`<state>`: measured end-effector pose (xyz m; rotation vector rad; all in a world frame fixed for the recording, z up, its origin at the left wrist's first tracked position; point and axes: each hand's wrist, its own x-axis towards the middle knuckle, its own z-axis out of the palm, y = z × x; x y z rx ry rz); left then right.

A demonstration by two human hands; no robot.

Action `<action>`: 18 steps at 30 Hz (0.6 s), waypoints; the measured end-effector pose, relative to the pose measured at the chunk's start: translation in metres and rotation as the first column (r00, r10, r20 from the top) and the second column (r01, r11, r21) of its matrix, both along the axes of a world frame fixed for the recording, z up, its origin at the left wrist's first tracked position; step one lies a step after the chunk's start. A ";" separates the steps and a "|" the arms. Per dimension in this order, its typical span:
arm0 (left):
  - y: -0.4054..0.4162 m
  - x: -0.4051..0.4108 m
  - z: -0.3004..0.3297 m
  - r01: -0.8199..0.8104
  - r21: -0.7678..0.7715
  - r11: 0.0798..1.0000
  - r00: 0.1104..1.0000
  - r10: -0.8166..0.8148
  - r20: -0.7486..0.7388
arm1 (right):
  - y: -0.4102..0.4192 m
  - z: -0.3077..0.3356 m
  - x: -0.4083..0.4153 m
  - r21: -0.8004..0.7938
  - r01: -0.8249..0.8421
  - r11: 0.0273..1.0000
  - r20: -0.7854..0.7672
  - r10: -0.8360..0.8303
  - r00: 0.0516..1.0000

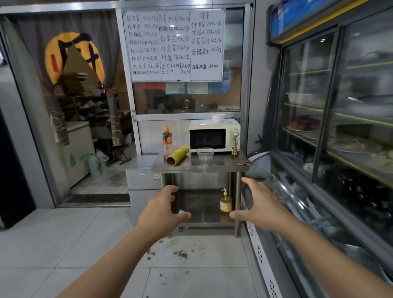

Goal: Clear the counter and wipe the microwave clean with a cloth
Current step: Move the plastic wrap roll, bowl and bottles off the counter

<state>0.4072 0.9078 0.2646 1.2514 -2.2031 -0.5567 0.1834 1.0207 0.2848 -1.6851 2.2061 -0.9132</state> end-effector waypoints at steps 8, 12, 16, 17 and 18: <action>-0.156 -0.023 0.006 0.058 0.027 0.998 0.998 -0.058 0.000 | -0.139 0.005 -0.011 0.001 0.080 0.997 0.012 -0.080 0.997; -0.216 -0.031 -0.001 0.053 0.055 0.997 0.999 -0.053 -0.001 | -0.201 -0.006 -0.014 0.028 0.092 0.995 0.016 -0.093 0.996; -0.267 -0.035 -0.014 0.052 0.097 0.994 0.999 -0.050 -0.015 | -0.257 -0.020 -0.021 0.056 0.078 0.995 0.011 -0.079 0.997; -0.282 -0.036 -0.017 0.047 0.101 0.994 0.999 -0.045 -0.015 | -0.273 -0.024 -0.025 0.059 0.073 0.996 0.005 -0.073 0.997; -0.297 -0.039 -0.020 0.040 0.102 0.994 0.999 -0.039 -0.013 | -0.290 -0.026 -0.029 0.058 0.064 0.996 -0.001 -0.064 0.998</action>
